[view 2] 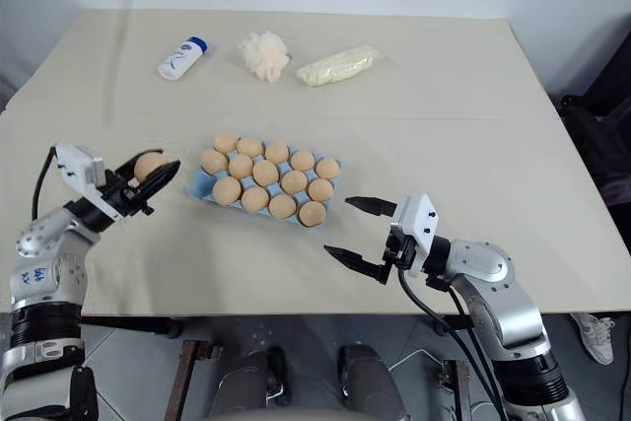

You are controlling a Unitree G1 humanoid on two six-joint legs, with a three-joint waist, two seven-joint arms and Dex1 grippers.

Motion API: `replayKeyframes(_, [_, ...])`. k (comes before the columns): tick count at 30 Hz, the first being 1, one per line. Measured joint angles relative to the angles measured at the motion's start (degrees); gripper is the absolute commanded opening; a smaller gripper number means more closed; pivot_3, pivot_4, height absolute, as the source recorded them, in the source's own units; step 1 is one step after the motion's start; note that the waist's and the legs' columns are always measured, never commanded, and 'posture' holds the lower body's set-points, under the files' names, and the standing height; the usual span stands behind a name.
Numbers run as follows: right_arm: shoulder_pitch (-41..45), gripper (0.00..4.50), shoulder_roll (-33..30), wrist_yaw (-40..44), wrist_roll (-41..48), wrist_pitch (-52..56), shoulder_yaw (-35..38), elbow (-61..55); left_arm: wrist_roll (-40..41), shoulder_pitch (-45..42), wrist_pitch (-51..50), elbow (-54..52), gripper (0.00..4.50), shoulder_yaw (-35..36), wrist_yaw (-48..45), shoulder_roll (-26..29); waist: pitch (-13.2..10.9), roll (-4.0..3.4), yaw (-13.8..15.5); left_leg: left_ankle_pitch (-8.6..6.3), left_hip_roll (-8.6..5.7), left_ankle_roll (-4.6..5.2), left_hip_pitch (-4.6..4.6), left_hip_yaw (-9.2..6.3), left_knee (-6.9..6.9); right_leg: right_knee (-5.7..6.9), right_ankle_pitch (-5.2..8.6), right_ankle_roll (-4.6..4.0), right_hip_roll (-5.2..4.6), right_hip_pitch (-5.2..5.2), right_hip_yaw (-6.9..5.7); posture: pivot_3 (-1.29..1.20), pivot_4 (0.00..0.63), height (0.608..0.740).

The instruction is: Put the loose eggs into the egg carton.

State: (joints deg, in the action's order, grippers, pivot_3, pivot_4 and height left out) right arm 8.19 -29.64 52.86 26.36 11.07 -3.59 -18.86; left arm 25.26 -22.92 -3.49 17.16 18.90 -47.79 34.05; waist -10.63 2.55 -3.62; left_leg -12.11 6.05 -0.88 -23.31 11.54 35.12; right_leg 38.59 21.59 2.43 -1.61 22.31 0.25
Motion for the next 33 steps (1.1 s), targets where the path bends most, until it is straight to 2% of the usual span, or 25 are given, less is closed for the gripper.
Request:
replayKeyframes(5, [0.00, 4.50, 0.04, -0.32, -0.52, -0.17, -0.01, -0.02, -1.17, -1.74, -0.83, 0.00, 1.83, -6.16, -2.38, -1.55, 0.00, 0.00, 0.09, 0.02, 0.02, -0.01, 0.00, 0.05, 0.05, 0.06, 0.00, 0.01, 0.06, 0.04, 0.08, 0.00, 0.150, 0.740])
replayKeyframes(12, [-0.79, 4.50, 0.06, -2.17, -0.64, -0.25, 0.12, -1.30, -3.63, -3.55, 0.99, 6.56, 3.93, -6.46, -2.37, -1.03, 0.00, 0.01, 0.25, 0.05, 0.05, -0.06, -0.02, 0.03, 0.04, 0.08, 0.01, -0.01, 0.07, 0.08, 0.07, 0.00, 0.150, 0.740])
replayKeyframes(17, [-2.37, 4.50, -0.47, -2.49, -0.61, -0.22, 1.59, -1.60, -3.22, -0.29, 2.75, 5.23, 3.93, -4.92, -6.43, 4.37, 0.00, 0.00, -0.07, 0.04, 0.07, -0.08, -0.01, 0.04, -0.05, 0.08, 0.02, -0.03, 0.08, 0.09, 0.07, 0.00, 0.150, 0.740])
replayKeyframes(24, [-5.22, 4.50, -4.06, -1.56, 0.17, 0.40, 5.41, -2.46, -1.97, 13.58, 2.58, -4.28, 3.93, -4.07, -20.47, 15.18, -0.01, -0.01, -0.16, -0.17, 0.09, -0.39, -0.01, 0.02, -0.13, 0.00, 0.07, -0.13, 0.00, 0.10, 0.02, 0.00, 0.150, 0.740])
replayKeyframes(28, [-5.62, 4.50, -5.49, -0.36, 0.25, 0.33, 6.33, -2.47, -2.66, 14.53, 5.17, -5.22, 3.93, -4.10, -21.28, 15.27, -0.01, -0.02, 0.26, -0.34, 0.06, -0.07, 0.01, -0.07, -0.08, 0.00, 0.06, -0.17, -0.09, 0.05, -0.04, 0.00, 0.150, 0.740])
replayKeyframes(33, [-6.37, 4.50, -5.71, 0.62, 0.23, 0.13, 6.41, -2.43, -3.15, 12.10, 5.34, -6.22, 3.93, -5.74, -17.63, 10.65, 0.00, -0.01, 0.29, -0.34, -0.02, 0.10, -0.02, -0.05, -0.06, -0.04, 0.02, -0.09, -0.15, 0.01, -0.02, 0.00, 0.150, 0.740])
